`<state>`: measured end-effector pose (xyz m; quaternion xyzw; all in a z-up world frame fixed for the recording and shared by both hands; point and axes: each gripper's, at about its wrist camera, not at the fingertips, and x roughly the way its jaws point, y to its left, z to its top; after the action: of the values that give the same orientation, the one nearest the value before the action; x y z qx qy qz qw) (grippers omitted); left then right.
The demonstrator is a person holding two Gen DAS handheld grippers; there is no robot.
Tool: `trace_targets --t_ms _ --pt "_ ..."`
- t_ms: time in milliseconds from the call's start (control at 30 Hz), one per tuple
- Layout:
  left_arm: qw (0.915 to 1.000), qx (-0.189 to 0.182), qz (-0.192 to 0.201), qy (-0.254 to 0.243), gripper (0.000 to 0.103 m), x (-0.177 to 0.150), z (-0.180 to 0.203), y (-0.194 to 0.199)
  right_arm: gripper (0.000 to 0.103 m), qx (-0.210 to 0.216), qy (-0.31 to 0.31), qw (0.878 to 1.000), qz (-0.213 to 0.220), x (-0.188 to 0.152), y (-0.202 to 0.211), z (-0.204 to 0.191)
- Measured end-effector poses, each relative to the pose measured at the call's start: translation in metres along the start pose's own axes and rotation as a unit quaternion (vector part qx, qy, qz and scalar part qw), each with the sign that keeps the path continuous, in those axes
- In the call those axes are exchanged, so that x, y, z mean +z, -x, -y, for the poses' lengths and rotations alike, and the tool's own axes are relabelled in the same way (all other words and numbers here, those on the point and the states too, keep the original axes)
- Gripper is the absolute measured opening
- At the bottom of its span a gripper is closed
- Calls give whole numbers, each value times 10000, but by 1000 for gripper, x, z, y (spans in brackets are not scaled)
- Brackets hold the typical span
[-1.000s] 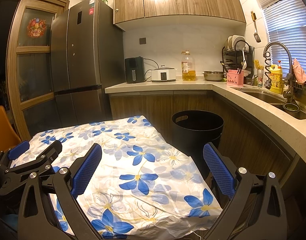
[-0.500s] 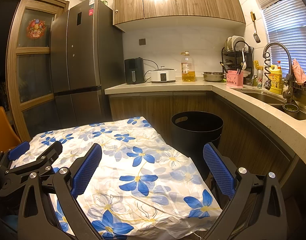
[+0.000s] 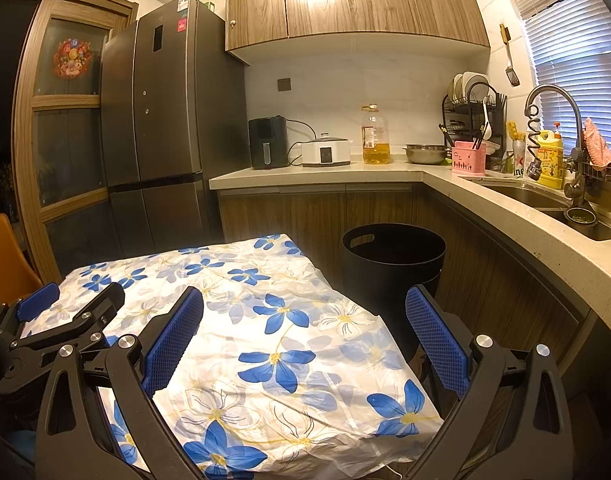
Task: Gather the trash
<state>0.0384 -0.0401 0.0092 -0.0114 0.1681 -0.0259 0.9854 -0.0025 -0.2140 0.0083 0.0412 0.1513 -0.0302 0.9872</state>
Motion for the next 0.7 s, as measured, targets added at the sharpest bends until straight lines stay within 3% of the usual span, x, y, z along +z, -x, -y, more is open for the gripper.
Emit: trace_targets --t_ms 233,400,700 --pt "10000 -13 6 -4 97 -1 -1 1 97 0 -12 10000 7 0 1 0" --pt "10000 -31 -34 -80 82 -3 1 0 97 -17 -30 10000 -5 -1 1 1" --pt "9998 -72 -48 -159 81 -9 4 1 97 -113 -99 9999 41 -1 1 6"
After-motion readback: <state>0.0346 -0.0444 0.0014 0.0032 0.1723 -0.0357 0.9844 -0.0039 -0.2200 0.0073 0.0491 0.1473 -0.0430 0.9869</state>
